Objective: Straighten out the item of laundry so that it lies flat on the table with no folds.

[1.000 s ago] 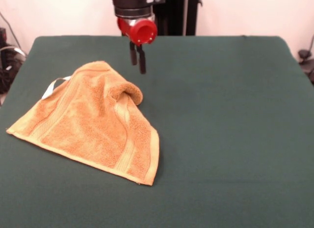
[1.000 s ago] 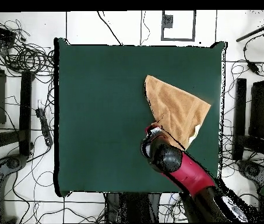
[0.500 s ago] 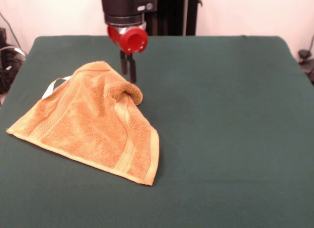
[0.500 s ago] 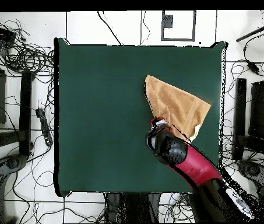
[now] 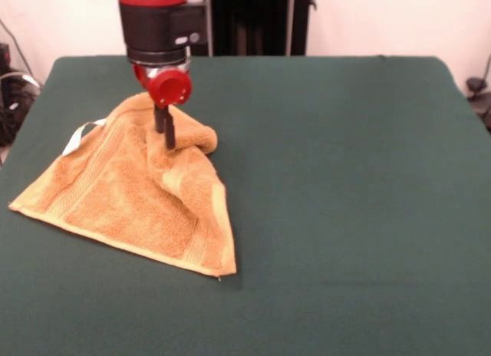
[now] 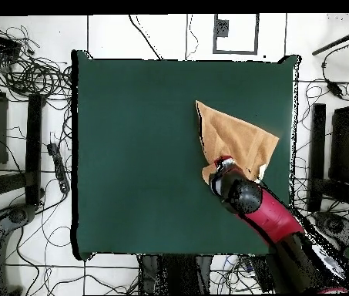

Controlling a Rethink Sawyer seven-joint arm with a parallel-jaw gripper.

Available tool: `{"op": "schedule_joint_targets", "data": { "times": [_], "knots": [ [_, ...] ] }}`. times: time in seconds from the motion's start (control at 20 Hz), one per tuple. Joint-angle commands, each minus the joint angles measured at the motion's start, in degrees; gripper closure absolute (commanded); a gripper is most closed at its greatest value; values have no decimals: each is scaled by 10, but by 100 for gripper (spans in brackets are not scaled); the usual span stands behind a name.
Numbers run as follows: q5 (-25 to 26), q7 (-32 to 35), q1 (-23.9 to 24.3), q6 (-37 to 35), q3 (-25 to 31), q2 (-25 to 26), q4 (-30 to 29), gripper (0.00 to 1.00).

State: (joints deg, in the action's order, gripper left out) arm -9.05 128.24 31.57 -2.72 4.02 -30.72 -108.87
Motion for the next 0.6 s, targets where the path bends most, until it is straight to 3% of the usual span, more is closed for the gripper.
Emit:
{"op": "schedule_joint_targets", "data": {
  "times": [0.05, 0.6],
  "knots": [
    [18, 17, 2, -71, 18, 60, 18, 0],
    [5, 50, 1, -73, 28, 53, -20, 0]
  ]
}}
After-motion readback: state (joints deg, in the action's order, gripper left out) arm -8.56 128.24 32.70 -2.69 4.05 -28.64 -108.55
